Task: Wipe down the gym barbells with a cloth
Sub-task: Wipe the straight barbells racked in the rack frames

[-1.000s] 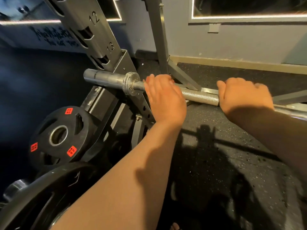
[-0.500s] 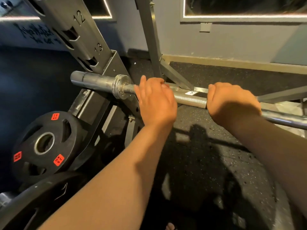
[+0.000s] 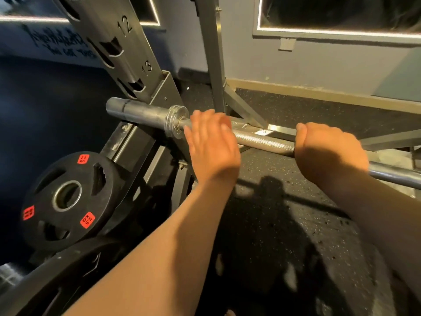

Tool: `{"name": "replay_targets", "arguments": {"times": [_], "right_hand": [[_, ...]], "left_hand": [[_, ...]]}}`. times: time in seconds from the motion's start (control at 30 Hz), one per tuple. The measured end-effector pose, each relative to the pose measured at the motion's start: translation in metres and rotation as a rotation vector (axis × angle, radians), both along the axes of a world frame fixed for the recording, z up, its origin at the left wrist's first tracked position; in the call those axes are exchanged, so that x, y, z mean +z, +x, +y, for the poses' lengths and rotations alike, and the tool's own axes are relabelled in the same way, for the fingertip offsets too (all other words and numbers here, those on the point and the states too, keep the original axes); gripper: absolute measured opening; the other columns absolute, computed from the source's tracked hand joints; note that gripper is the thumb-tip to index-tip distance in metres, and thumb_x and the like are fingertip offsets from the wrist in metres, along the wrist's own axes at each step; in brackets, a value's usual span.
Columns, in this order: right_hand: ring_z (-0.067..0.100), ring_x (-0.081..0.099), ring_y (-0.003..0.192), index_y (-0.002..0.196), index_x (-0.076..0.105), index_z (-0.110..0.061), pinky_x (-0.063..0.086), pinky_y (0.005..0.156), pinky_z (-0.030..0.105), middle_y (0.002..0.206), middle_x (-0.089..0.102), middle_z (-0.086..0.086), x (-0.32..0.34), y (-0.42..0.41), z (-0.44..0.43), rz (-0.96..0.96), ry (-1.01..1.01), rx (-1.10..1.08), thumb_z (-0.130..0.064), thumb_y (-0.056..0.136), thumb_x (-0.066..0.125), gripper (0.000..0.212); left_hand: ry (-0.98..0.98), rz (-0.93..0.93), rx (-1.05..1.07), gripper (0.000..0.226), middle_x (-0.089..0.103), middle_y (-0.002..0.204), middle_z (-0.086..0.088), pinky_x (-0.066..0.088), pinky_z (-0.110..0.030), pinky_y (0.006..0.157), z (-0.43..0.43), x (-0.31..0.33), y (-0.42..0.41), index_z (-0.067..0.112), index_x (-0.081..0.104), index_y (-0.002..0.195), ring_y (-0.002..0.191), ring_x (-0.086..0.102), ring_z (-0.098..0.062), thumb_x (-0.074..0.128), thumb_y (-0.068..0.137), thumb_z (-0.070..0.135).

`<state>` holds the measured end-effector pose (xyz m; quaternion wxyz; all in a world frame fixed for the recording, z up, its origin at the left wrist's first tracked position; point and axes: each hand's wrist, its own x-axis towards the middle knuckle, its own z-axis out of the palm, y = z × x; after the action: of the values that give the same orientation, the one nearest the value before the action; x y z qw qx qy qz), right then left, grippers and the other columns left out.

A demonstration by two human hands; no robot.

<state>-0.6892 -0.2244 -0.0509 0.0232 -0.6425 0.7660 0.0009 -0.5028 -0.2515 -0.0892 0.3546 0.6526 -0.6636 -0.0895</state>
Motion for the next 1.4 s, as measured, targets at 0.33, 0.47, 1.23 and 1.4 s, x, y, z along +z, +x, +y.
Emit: {"name": "replay_targets", "arguments": {"times": [0.33,0.47,1.23,1.4], "right_hand": [[0.022,0.050,0.074,0.108,0.054,-0.019,0.036,0.062,0.037,0.086,0.050,0.000,-0.008,0.000,-0.001,0.022,0.025,-0.013,-0.029,0.107,0.023,0.032],[0.018,0.047,0.068,0.105,0.055,-0.019,0.036,0.061,0.036,0.079,0.047,-0.002,-0.010,-0.003,-0.001,-0.003,-0.023,-0.011,-0.034,0.106,0.015,0.042],[0.031,0.049,0.088,0.113,0.057,-0.016,0.036,0.077,0.041,0.105,0.059,0.009,-0.006,-0.019,-0.013,-0.336,0.152,0.036,-0.039,0.109,0.019,0.044],[0.032,0.052,0.093,0.102,0.052,-0.021,0.038,0.081,0.041,0.102,0.055,0.008,-0.003,-0.020,-0.013,-0.422,0.159,-0.018,-0.044,0.109,0.020,0.040]], "left_hand": [[-0.016,-0.196,-0.412,0.048,0.033,0.162,-0.008,0.008,-0.054,0.127,0.052,-0.010,-0.047,0.013,0.040,0.150,0.157,0.009,-0.030,0.032,0.104,0.021],[0.054,-0.201,-0.251,0.057,0.024,0.167,0.001,-0.006,-0.042,0.126,0.027,-0.001,-0.019,0.018,0.028,0.158,0.157,0.003,-0.016,0.022,0.101,0.029],[0.035,0.061,-0.103,0.043,0.039,0.156,-0.008,0.011,-0.052,0.126,0.043,-0.010,-0.087,0.009,0.045,0.144,0.156,0.007,-0.026,0.030,0.106,0.023],[0.002,-0.155,-0.315,0.052,0.031,0.163,-0.001,-0.005,-0.041,0.128,0.049,-0.012,-0.065,0.017,0.034,0.154,0.157,0.006,-0.020,0.025,0.104,0.028]]}}
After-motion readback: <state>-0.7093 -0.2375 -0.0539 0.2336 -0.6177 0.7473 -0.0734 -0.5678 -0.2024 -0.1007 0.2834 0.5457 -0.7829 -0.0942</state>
